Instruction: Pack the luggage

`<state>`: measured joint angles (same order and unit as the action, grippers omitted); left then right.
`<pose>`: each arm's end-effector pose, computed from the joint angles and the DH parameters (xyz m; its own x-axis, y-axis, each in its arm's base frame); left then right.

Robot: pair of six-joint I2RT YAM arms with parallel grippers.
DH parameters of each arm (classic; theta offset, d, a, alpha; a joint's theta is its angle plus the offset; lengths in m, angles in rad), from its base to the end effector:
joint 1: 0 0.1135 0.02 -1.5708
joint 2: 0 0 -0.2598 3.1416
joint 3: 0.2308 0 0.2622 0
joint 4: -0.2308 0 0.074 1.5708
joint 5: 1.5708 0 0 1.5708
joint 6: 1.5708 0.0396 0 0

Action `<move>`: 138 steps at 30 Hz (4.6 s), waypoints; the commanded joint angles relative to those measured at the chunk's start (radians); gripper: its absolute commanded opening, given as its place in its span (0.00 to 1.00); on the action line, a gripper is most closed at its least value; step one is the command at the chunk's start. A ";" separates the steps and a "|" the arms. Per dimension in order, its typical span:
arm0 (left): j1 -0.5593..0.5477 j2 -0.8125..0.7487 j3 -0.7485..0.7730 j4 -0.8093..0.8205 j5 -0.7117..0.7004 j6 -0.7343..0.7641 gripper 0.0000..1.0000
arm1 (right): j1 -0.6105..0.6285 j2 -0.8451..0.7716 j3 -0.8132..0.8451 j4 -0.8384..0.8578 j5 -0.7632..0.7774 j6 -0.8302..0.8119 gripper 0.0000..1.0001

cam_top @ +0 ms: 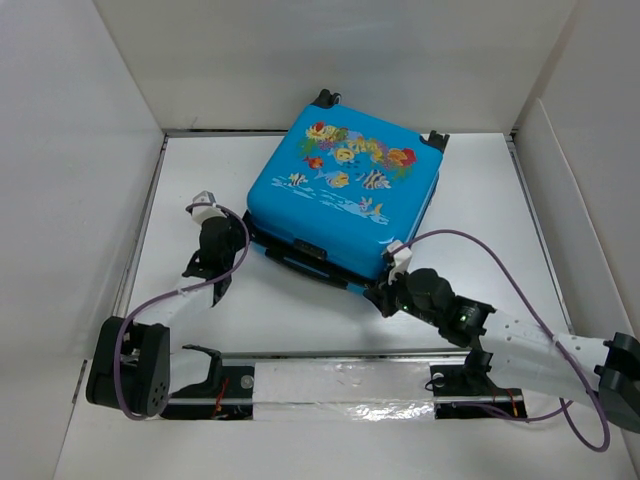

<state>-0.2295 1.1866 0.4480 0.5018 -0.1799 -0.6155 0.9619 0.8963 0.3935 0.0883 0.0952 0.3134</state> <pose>0.2563 -0.0526 0.2004 -0.2180 -0.5324 -0.8179 -0.0874 0.8454 -0.5270 0.1256 0.1735 0.2003 -0.4555 -0.1167 -0.8825 -0.6584 0.7114 0.2458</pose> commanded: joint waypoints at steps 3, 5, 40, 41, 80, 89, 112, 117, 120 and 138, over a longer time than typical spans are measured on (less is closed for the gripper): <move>-0.007 0.056 0.034 -0.051 -0.003 0.025 0.00 | -0.005 -0.034 0.007 0.030 -0.015 -0.008 0.00; -0.022 0.059 0.026 -0.037 0.034 0.036 0.00 | -0.005 -0.046 0.007 0.025 -0.003 -0.017 0.00; -1.375 -0.130 -0.226 -0.206 -0.641 -0.877 0.00 | -0.106 0.636 0.648 0.123 -0.637 -0.301 0.00; -1.375 -0.121 -0.221 -0.153 -0.644 -0.848 0.00 | -0.092 0.659 0.680 0.120 -0.655 -0.301 0.00; -0.044 0.754 1.054 -0.109 0.390 -0.222 0.99 | -0.655 -0.448 -0.024 -0.252 -0.402 -0.115 0.00; -0.031 0.935 1.229 -0.085 0.447 -0.300 0.97 | -0.600 -0.386 -0.019 -0.228 -0.427 -0.129 0.00; -0.019 0.845 1.140 0.368 0.428 -0.437 0.00 | -0.540 -0.335 -0.012 -0.214 -0.384 -0.117 0.00; 0.012 0.648 1.036 0.356 0.412 -0.334 0.00 | -0.540 -0.295 0.008 -0.196 -0.388 -0.148 0.00; 0.021 0.581 0.972 0.321 0.405 -0.297 0.00 | -0.540 -0.277 0.042 -0.219 -0.393 -0.171 0.00; -0.010 0.924 1.443 -0.417 0.433 0.005 0.94 | -0.531 -0.274 0.047 -0.229 -0.391 -0.172 0.00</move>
<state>-0.2173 2.1239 1.7939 0.1432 0.2298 -0.6708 0.4202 0.6155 0.3859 -0.2245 -0.2737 0.1562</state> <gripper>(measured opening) 0.932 0.022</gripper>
